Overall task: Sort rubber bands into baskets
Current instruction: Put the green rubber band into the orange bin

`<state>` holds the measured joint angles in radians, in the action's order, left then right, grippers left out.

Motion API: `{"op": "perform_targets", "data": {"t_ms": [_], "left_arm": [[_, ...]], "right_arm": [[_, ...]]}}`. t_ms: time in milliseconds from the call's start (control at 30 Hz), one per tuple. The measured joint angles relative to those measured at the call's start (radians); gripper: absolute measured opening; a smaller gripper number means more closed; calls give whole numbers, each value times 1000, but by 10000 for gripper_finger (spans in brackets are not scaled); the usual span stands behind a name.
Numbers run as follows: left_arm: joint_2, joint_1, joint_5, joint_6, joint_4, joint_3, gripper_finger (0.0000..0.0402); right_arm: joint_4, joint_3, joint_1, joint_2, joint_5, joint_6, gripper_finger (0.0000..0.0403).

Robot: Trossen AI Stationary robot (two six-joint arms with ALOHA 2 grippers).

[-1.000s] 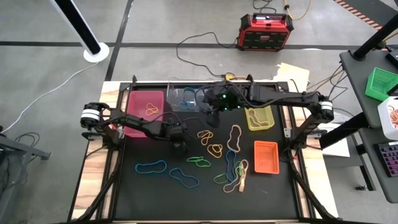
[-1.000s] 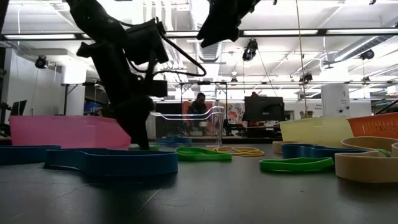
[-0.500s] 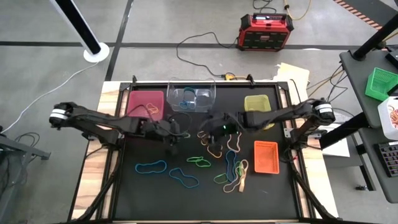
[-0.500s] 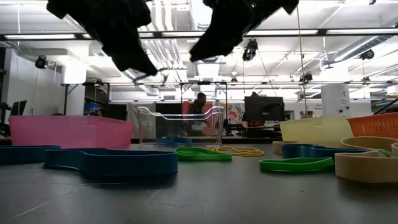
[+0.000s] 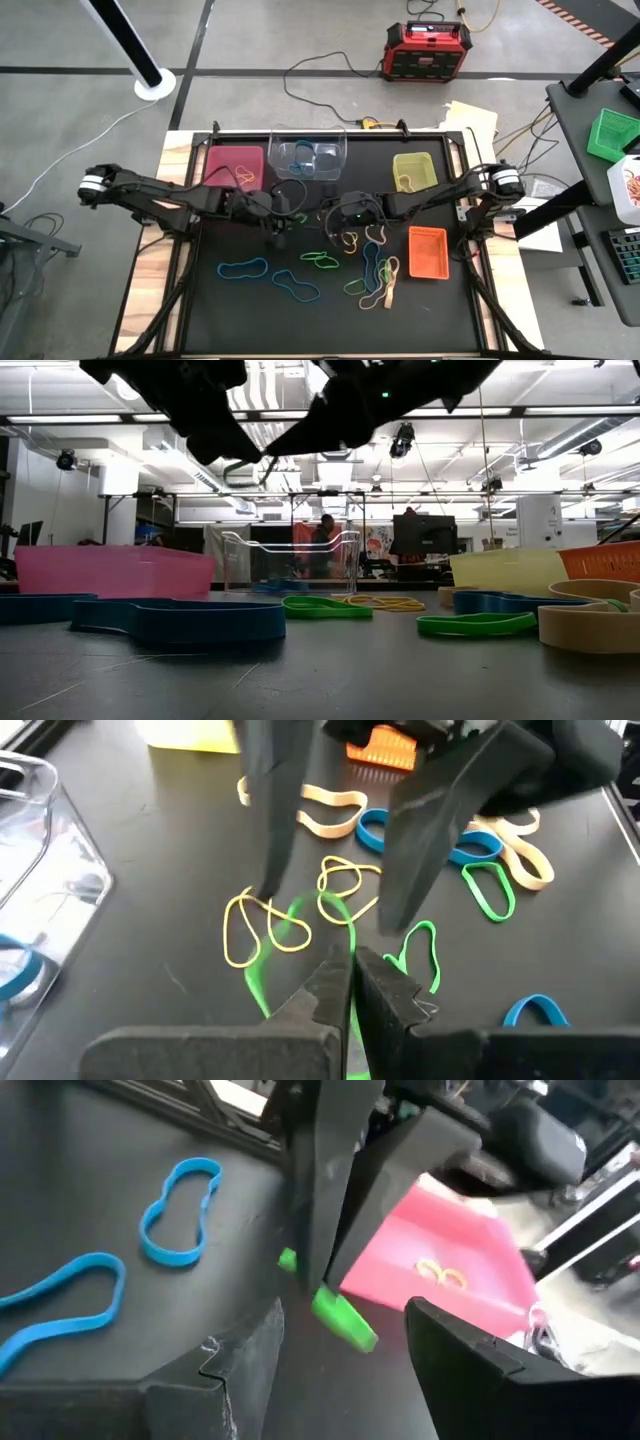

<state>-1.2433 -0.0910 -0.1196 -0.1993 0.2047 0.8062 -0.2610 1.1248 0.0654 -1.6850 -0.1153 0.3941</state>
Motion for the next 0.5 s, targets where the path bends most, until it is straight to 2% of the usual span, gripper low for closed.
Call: {"op": "perform_targets", "data": {"t_ms": [100, 167, 267, 400, 500], "left_arm": [[-9, 0, 0, 0, 0, 0, 0], [-9, 0, 0, 0, 3, -2, 0], [-4, 0, 0, 0, -3, -2, 0], [-2, 0, 0, 8, -21, -2, 0], [-2, 0, 0, 15, -31, -2, 0]], "right_arm": [[37, 30, 0, -15, -48, 29, 196], [69, 44, 0, -17, -61, 37, 176], [107, 50, 0, -18, -61, 48, 124], [113, 48, 2, -19, -18, 64, 32], [116, 48, 2, -19, -16, 57, 15]]}}
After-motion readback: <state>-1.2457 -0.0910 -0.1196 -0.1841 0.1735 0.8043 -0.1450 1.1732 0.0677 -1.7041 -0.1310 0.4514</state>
